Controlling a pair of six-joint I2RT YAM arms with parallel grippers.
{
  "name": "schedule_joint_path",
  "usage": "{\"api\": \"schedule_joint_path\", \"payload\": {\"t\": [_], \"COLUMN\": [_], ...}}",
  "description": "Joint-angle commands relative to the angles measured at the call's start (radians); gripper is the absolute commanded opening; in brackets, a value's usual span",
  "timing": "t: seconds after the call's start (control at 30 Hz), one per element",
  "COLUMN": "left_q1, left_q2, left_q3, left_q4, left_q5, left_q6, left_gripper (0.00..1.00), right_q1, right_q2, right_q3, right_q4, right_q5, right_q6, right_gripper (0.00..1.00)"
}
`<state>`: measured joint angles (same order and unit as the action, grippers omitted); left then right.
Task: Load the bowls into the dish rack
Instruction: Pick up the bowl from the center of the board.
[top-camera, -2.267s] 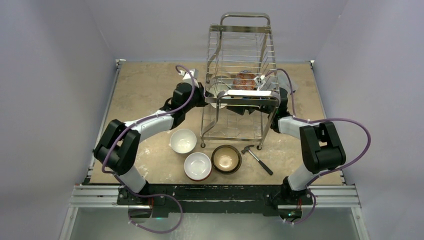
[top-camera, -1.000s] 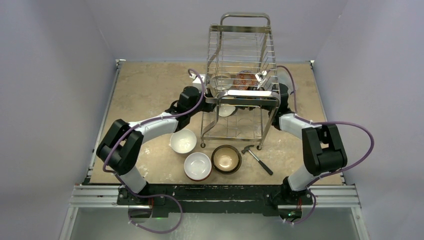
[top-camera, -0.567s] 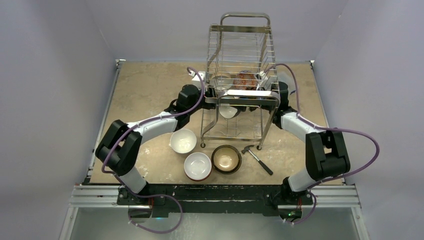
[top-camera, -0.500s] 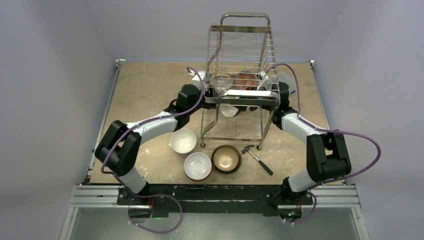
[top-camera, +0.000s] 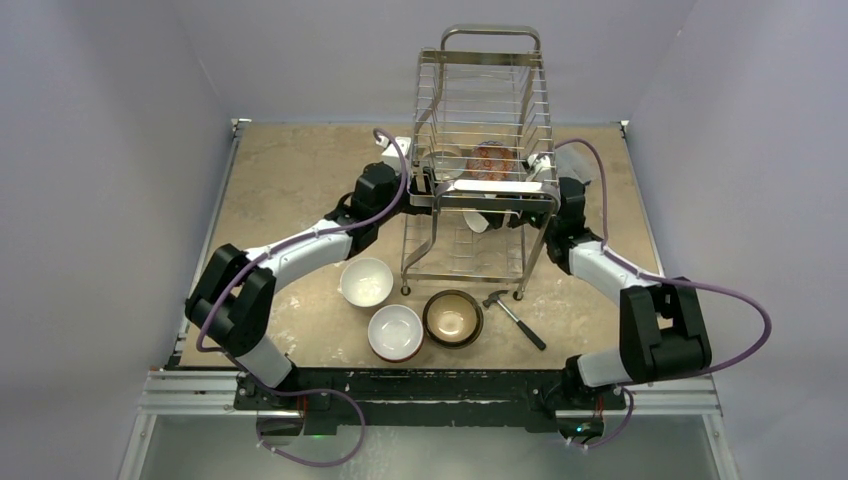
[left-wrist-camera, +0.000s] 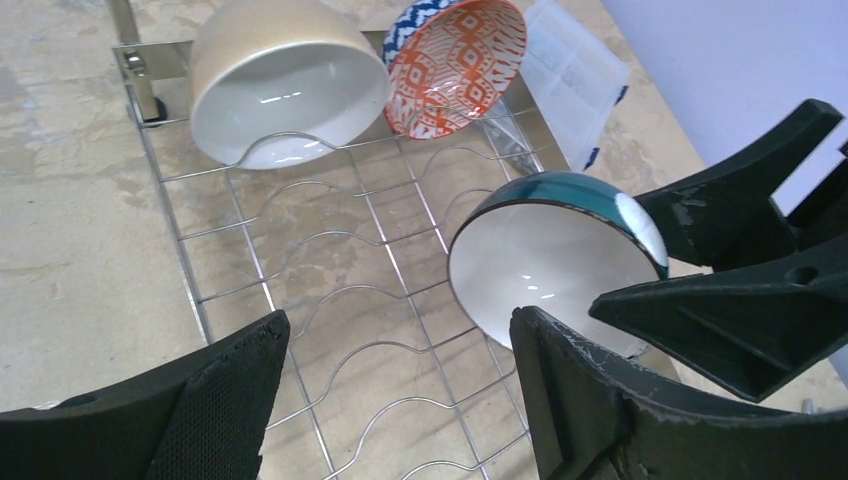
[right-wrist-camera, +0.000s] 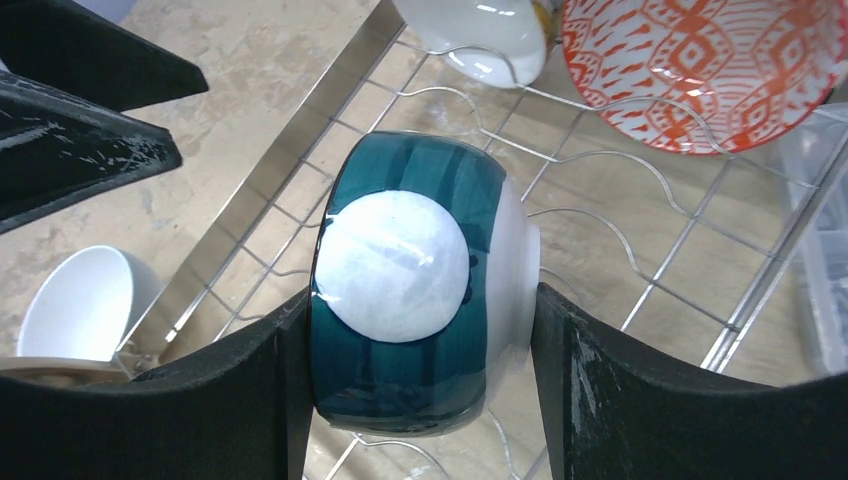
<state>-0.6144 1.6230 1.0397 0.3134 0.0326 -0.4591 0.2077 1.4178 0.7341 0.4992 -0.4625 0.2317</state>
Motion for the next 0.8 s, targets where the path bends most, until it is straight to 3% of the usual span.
{"api": "schedule_joint_path", "payload": {"t": [0.0,0.27,0.5,0.77], "left_q1": [0.005,0.008,0.016,0.025], "left_q2": [-0.025,-0.012,-0.006,-0.009], "left_q3": [0.065,0.083,0.090,0.089], "left_q4": [-0.068,-0.129,-0.136,-0.132], "left_q5": [-0.077,-0.102,-0.098,-0.069], "left_q6": [0.036,0.062,0.068,0.069], "left_gripper": [0.80,0.81,0.81,0.80], "right_q1": [-0.039,-0.184,-0.186,-0.186], "right_q2": [-0.056,-0.007,0.017,0.070], "right_q3": [-0.006,-0.058,-0.070,-0.017], "right_q4": [0.233,0.438,0.551,0.567], "right_q5": [-0.026,-0.177,-0.161,-0.221], "right_q6": [-0.052,0.053,-0.035,-0.178], "right_gripper": [0.00,0.00,0.00,0.00]}}
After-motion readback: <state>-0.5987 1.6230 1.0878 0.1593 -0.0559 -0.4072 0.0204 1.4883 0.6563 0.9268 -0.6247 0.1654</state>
